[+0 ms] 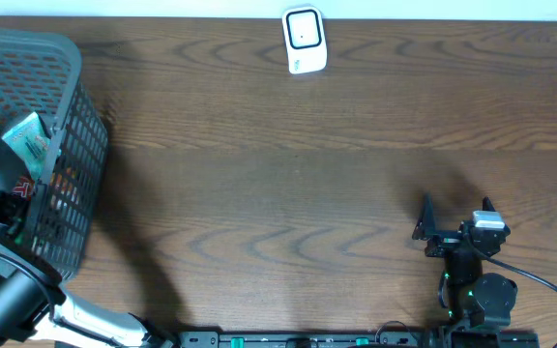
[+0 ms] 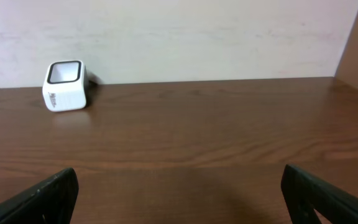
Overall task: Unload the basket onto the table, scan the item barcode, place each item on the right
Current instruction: 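Grasp the green-lidded jar in the basket with the left gripper, then lift the jar out and carry it toward the white scanner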
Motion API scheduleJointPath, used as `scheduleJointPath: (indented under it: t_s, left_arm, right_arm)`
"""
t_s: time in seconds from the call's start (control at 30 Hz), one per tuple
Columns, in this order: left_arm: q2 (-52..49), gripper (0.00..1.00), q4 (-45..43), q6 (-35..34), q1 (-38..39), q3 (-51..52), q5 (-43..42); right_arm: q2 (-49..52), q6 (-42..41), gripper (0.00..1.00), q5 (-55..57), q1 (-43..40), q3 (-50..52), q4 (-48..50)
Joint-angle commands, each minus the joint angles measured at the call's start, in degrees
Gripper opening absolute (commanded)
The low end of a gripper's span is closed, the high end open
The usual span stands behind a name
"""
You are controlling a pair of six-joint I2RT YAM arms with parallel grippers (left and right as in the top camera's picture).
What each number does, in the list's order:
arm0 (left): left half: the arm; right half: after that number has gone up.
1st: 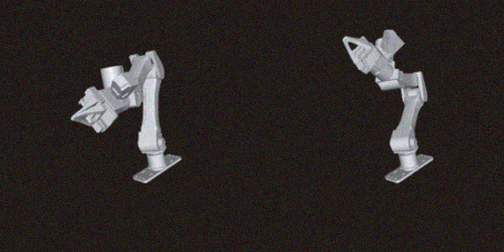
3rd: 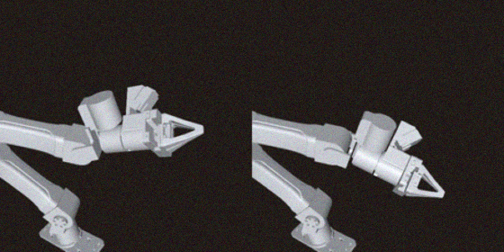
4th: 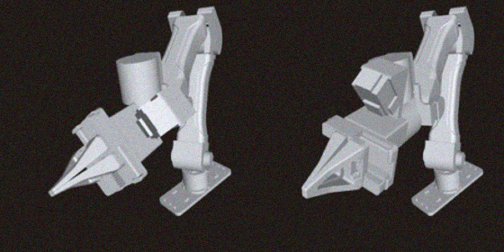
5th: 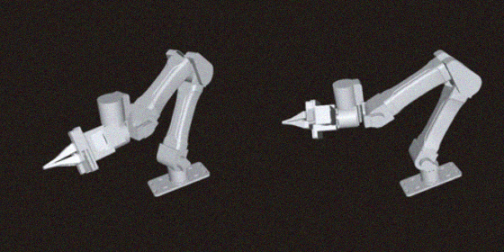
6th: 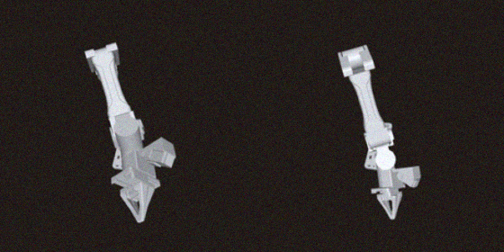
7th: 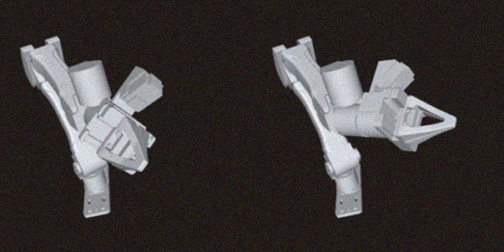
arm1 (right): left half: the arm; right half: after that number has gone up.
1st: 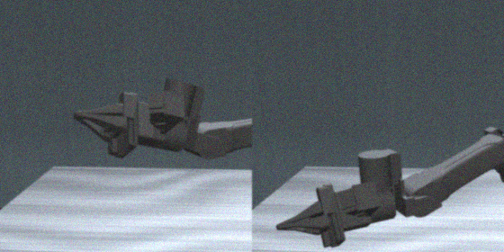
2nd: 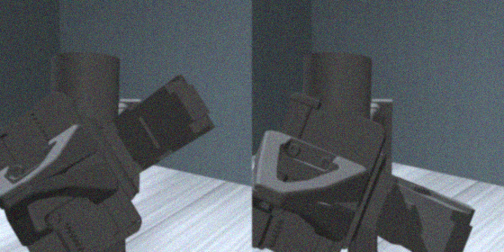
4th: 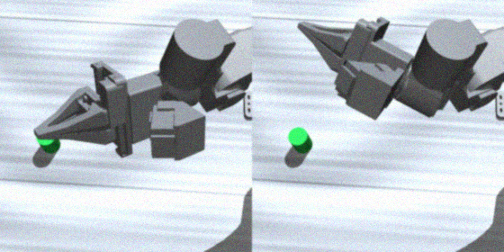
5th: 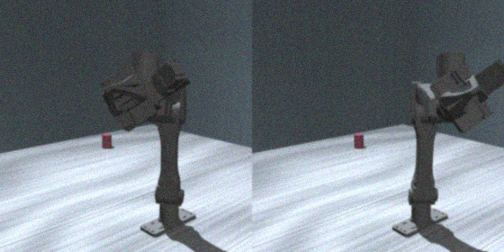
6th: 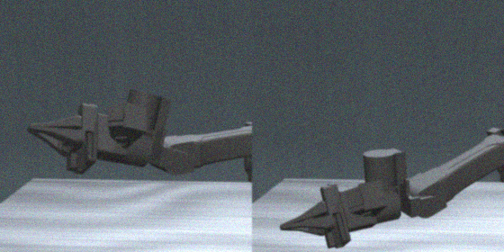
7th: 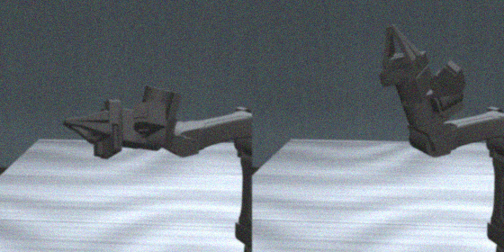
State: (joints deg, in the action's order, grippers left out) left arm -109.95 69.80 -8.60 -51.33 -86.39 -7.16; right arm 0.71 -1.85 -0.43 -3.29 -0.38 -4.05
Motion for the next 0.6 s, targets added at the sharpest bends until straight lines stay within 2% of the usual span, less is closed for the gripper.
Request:
scheduleJointPath:
  t_s: [0.0,0.2,0.33,0.57]
  left_arm:
    - [6.32,0.66,3.02,-1.2,0.02,-8.44,-2.4]
    - [14.62,0.66,1.62,-2.56,0.11,-15.98,-17.73]
    - [21.68,0.66,-4.59,-5.57,0.87,-16.17,-27.93]
    - [30.42,0.66,-16.48,-11.93,6.1,-16.17,-40.96]
  right_arm:
    - [-0.22,0.83,0.99,0.13,0.5,0.07,-0.24]
    - [-0.22,0.83,0.99,0.13,0.5,0.07,-0.24]
    - [-0.22,0.83,0.99,0.13,0.5,0.07,-0.24]
    - [-0.22,0.83,0.99,0.13,0.5,0.07,-0.24]
